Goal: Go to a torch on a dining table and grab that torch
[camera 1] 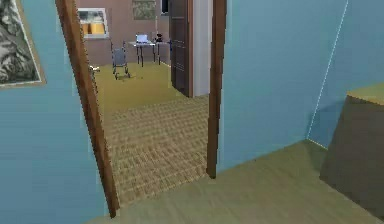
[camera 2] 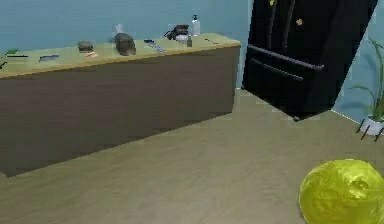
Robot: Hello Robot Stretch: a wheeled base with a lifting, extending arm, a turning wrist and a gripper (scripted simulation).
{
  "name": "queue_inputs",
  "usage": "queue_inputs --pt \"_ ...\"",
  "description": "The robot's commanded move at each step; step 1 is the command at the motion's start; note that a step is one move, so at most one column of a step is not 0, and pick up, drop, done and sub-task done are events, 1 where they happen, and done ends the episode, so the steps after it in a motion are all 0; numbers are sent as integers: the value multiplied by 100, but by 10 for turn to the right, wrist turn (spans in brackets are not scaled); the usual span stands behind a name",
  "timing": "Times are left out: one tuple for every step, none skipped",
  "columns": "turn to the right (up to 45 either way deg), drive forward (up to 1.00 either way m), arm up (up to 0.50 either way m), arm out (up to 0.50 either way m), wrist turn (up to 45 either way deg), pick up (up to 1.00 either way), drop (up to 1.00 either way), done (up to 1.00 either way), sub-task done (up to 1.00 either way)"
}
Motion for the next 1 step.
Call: queue_inputs --pt "0 100 0 0 0 0 0 0 0"
